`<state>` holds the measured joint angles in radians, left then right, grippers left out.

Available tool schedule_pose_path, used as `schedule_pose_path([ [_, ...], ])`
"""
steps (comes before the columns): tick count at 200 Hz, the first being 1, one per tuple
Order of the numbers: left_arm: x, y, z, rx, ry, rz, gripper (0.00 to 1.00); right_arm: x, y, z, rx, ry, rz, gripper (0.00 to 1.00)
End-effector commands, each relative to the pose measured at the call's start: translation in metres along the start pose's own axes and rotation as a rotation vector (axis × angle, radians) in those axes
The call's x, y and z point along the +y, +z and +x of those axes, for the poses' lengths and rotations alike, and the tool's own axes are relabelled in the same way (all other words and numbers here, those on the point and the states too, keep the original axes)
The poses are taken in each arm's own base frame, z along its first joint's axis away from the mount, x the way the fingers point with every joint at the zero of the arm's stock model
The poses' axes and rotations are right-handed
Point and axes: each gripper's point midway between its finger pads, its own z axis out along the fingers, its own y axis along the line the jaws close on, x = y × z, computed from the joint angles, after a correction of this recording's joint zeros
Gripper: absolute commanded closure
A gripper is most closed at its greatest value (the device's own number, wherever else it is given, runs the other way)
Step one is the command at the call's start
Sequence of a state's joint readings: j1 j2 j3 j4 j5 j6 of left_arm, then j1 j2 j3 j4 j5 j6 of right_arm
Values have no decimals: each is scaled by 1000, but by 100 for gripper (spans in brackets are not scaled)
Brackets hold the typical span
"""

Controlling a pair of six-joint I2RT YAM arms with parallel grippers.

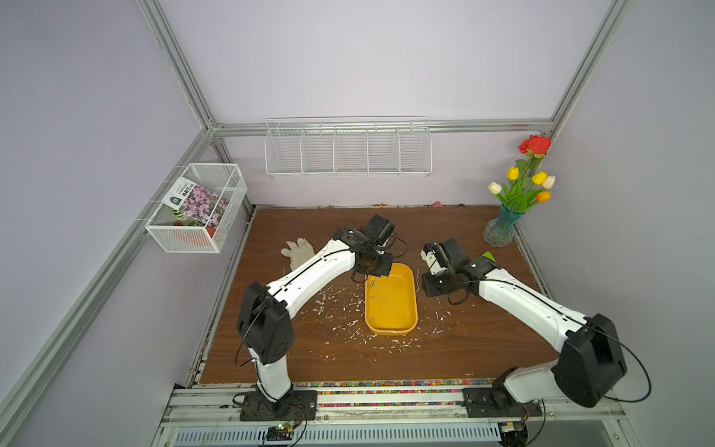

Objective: Take out the screws from the storage box
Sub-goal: Place the screw at the center of the board.

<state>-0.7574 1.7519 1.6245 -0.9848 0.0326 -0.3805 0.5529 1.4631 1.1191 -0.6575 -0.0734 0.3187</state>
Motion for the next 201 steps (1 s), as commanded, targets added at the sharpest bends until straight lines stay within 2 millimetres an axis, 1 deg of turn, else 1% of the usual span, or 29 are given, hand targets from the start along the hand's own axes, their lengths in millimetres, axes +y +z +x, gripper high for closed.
schedule_pose_path([
  [1, 38, -7, 26, 48, -66, -79, 100, 27, 5, -18, -29, -62, -66, 72],
  [14, 57, -12, 37, 45, -98, -105, 100, 42, 12, -26, -37, -89, -105, 72],
  [22, 68, -12, 46, 50, -121, -129, 100, 48, 18, -28, -27, -96, -115, 72],
  [40, 86, -8, 61, 54, -158, -147, 100, 62, 35, -28, 12, -135, -133, 72],
  [55, 95, 6, 75, 70, -188, -139, 100, 74, 53, -26, 48, -165, -157, 72],
  [78, 105, 37, 96, 115, -207, -140, 100, 94, 80, -18, 98, -240, -206, 71],
  [93, 110, 53, 106, 130, -218, -146, 100, 102, 93, -14, 110, -296, -219, 69],
  [102, 113, 60, 107, 123, -228, -149, 100, 106, 99, -13, 118, -315, -234, 69],
  [128, 121, 82, 117, 127, -293, -117, 100, 111, 118, -9, 161, -338, -251, 67],
  [144, 122, 91, 119, 140, -298, -115, 100, 112, 125, -7, 178, -353, -244, 66],
  [193, 124, 97, 122, 158, -283, -127, 100, 110, 140, 2, 217, -364, -226, 65],
  [201, 124, 97, 123, 160, -286, -125, 98, 110, 142, 3, 220, -358, -231, 65],
])
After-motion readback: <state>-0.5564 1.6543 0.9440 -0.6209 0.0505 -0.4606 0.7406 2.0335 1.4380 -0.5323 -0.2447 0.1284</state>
